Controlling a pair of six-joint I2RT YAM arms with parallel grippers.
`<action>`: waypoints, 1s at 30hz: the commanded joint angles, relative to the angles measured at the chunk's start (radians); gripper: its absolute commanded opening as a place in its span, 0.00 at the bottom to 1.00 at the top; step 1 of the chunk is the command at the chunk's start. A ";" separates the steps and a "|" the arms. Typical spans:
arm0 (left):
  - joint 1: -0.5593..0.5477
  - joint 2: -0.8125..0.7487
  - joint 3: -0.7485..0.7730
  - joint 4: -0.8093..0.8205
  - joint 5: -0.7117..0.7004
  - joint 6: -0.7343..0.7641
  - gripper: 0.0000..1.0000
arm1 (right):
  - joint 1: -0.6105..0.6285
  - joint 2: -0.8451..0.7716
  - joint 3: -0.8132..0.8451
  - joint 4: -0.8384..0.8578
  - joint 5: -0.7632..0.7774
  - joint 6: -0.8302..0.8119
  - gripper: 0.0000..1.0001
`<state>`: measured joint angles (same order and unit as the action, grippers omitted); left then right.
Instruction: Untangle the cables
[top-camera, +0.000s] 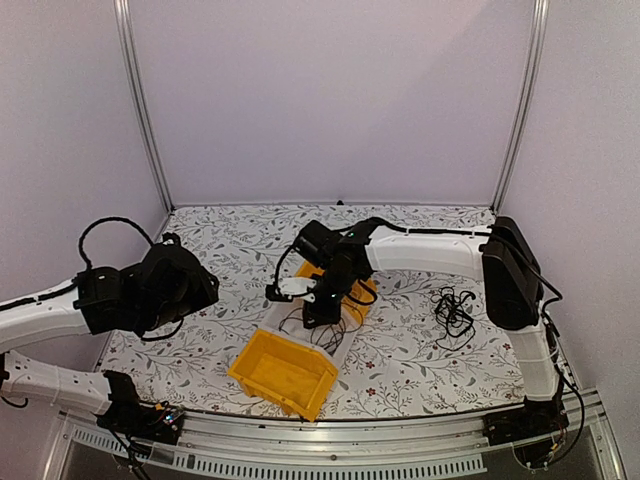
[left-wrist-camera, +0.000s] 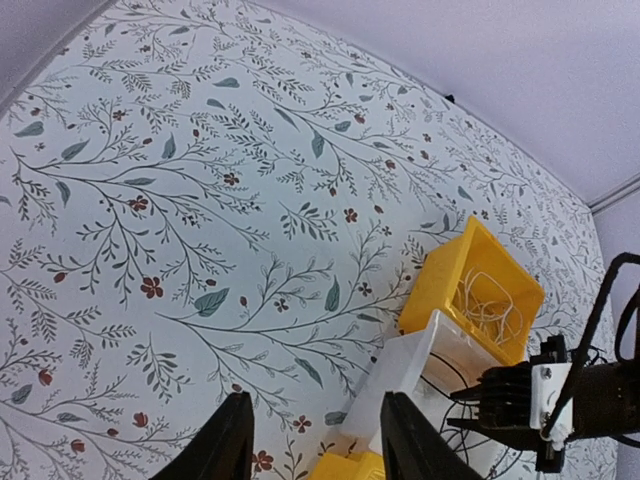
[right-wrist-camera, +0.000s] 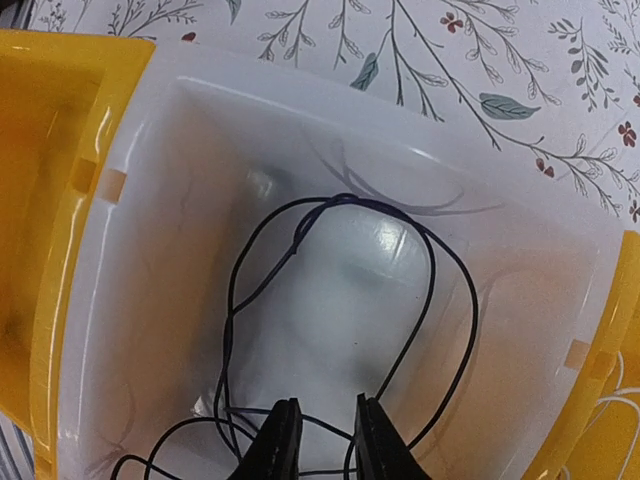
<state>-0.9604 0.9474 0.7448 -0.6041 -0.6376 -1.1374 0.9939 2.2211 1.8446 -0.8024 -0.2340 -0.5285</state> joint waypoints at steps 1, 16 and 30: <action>0.019 0.026 0.039 0.043 0.005 0.048 0.47 | -0.014 -0.082 -0.022 -0.064 0.066 -0.033 0.25; 0.044 0.117 0.083 0.113 0.060 0.130 0.49 | -0.183 -0.313 -0.174 -0.096 0.009 0.021 0.28; 0.046 0.107 0.073 0.104 0.096 0.110 0.49 | -0.247 -0.193 -0.205 -0.162 -0.195 -0.022 0.32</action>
<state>-0.9272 1.0618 0.8055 -0.5060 -0.5545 -1.0199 0.7399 1.9984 1.6428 -0.9489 -0.3729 -0.5381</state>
